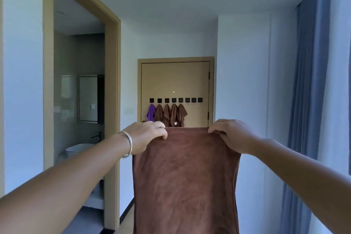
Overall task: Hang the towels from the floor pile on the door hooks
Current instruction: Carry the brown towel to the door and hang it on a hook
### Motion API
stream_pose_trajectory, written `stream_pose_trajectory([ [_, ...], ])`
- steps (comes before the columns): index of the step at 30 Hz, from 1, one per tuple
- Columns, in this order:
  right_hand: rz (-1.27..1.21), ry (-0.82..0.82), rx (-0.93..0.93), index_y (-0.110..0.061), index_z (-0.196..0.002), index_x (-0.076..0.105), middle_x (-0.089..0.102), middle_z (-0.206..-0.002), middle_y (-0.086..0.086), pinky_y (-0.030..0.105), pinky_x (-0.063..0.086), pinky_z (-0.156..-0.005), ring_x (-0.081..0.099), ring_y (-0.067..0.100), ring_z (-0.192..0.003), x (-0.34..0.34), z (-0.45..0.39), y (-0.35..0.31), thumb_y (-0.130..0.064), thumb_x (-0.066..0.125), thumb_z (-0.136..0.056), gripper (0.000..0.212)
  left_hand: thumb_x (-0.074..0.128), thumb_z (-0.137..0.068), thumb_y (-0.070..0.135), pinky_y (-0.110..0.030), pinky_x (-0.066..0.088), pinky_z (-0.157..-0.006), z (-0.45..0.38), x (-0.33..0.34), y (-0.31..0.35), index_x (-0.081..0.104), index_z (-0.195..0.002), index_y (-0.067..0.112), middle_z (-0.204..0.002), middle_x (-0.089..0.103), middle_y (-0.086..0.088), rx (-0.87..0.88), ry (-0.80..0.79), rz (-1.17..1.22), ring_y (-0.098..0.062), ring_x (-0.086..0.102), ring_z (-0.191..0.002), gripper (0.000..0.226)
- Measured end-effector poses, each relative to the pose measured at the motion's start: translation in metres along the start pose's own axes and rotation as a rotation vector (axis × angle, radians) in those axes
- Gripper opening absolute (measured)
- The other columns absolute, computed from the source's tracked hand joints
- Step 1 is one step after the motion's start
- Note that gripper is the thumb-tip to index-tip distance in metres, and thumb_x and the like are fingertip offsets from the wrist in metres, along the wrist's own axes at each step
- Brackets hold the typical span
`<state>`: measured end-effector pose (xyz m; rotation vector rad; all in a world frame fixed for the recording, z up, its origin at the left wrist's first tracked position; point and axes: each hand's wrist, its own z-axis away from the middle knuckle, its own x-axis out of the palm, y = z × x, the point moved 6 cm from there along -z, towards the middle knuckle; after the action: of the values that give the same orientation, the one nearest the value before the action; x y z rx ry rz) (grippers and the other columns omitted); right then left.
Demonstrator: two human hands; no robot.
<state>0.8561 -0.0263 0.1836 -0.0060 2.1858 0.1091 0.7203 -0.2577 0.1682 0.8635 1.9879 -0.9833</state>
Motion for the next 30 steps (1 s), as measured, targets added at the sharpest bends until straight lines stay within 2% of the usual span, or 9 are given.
stream_pose_trajectory([
  [6, -0.006, 0.013, -0.024, -0.043, -0.115, 0.061, 0.057, -0.120, -0.024, 0.019, 0.043, -0.083, 0.056, 0.008, -0.103, 0.038, -0.067, 0.060, -0.006, 0.041, -0.092, 0.048, 0.045, -0.076, -0.014, -0.033, 0.048, -0.084, -0.074, 0.037, -0.039, 0.043, -0.118, 0.041, -0.134, 0.037, 0.023, -0.038, 0.004, 0.001, -0.007, 0.045, -0.112, 0.069],
  [18, 0.018, 0.051, -0.054, -0.038, -0.118, 0.063, 0.058, -0.121, -0.023, 0.016, 0.038, -0.085, 0.056, 0.007, -0.106, 0.118, -0.178, 0.128, -0.007, 0.042, -0.095, 0.044, 0.044, -0.080, -0.013, -0.033, 0.048, -0.085, -0.174, 0.118, -0.123, 0.045, -0.122, 0.038, -0.133, 0.040, 0.022, -0.045, 0.040, -0.036, -0.006, 0.044, -0.112, 0.066],
  [25, 0.036, 0.045, -0.051, -0.038, -0.118, 0.063, 0.058, -0.122, -0.021, 0.015, 0.039, -0.086, 0.056, 0.007, -0.105, 0.188, -0.265, 0.148, -0.006, 0.043, -0.094, 0.045, 0.041, -0.079, -0.012, -0.027, 0.046, -0.085, -0.227, 0.188, -0.211, 0.046, -0.121, 0.040, -0.131, 0.042, 0.024, -0.016, 0.076, 0.006, -0.006, 0.046, -0.111, 0.067],
  [30, 0.049, 0.049, -0.023, -0.037, -0.119, 0.063, 0.058, -0.123, -0.022, 0.014, 0.038, -0.085, 0.055, 0.006, -0.107, 0.233, -0.339, 0.160, -0.007, 0.045, -0.093, 0.044, 0.039, -0.081, -0.007, -0.031, 0.047, -0.083, -0.266, 0.227, -0.284, 0.048, -0.119, 0.040, -0.130, 0.042, 0.025, 0.004, 0.090, 0.046, -0.008, 0.049, -0.108, 0.061],
])
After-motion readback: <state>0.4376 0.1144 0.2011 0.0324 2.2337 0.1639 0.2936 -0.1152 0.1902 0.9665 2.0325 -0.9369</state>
